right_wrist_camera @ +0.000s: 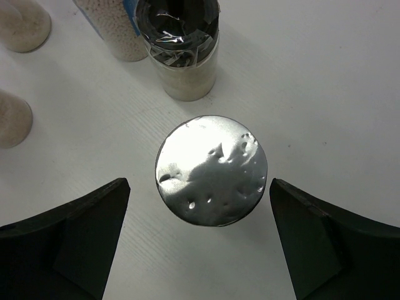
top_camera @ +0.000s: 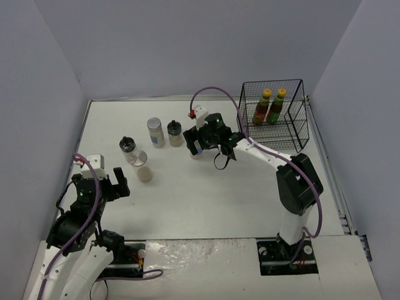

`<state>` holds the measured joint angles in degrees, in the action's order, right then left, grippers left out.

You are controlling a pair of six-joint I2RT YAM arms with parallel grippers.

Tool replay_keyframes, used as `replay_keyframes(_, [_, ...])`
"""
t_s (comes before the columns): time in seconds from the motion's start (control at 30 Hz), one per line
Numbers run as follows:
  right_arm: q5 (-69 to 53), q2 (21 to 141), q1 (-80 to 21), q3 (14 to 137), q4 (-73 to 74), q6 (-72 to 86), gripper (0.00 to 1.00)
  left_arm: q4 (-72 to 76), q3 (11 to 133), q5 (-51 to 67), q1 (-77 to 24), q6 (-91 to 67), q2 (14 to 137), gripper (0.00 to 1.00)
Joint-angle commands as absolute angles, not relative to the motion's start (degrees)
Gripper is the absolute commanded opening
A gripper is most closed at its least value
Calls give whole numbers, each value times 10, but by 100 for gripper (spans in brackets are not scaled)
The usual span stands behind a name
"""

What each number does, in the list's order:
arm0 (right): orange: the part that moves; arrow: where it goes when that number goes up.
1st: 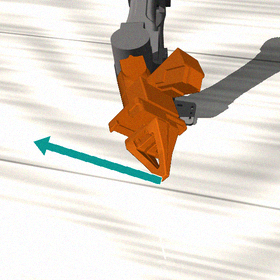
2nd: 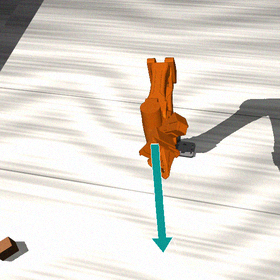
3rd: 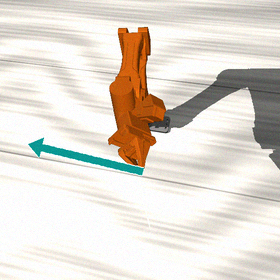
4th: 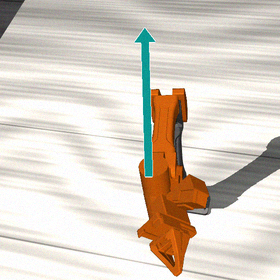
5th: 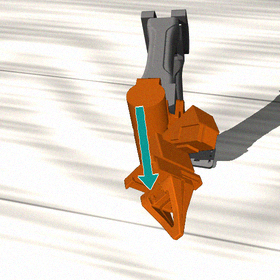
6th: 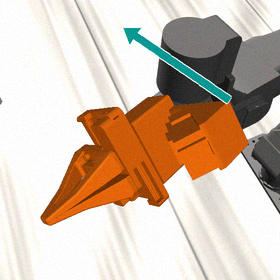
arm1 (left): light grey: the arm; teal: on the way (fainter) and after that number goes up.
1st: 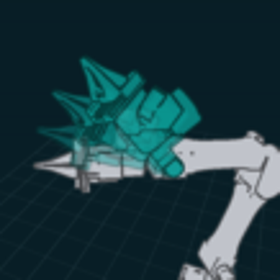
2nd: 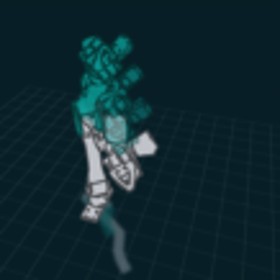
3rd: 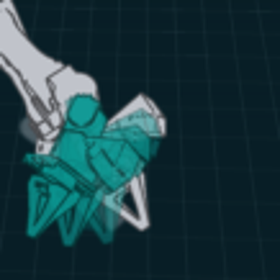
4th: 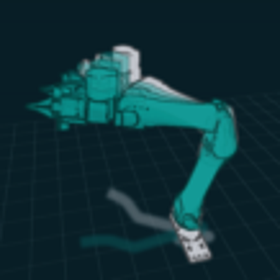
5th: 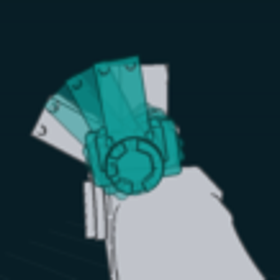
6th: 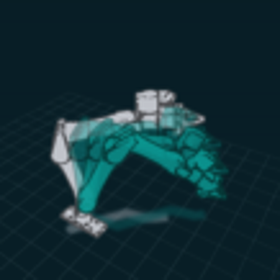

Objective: Organize the condiment bottles

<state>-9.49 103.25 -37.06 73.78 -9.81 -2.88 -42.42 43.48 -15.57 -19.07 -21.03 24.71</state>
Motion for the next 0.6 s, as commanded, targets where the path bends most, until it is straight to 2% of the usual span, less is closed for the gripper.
replay_keyframes(0.0, [-89, 1039, -371, 767, -159, -34, 87, -371, 442, -186, -192, -199, 230, 97])
replay_keyframes(0.07, [-87, 1043, -370, 767, -163, -35, 81, -370, 441, -191, -192, -198, 226, 97])
replay_keyframes(0.1, [-86, 1046, -369, 766, -167, -36, 71, -369, 441, -191, -192, -198, 223, 97])
replay_keyframes(0.27, [-76, 1047, -367, 765, -172, -35, 39, -369, 441, -189, -192, -197, 229, 97])
replay_keyframes(0.3, [-74, 1047, -367, 765, -172, -35, 39, -369, 441, -189, -192, -197, 229, 97])
replay_keyframes(0.33, [-69, 1036, -367, 761, -176, -36, 26, -368, 441, -188, -192, -197, 232, 97])
replay_keyframes(0.43, [-58, 999, -360, 761, -173, -38, 4, -367, 442, -184, -192, -195, 238, 97])
replay_keyframes(0.57, [-44, 931, -342, 770, -147, -36, 0, -364, 442, -180, -192, -192, 240, 97])
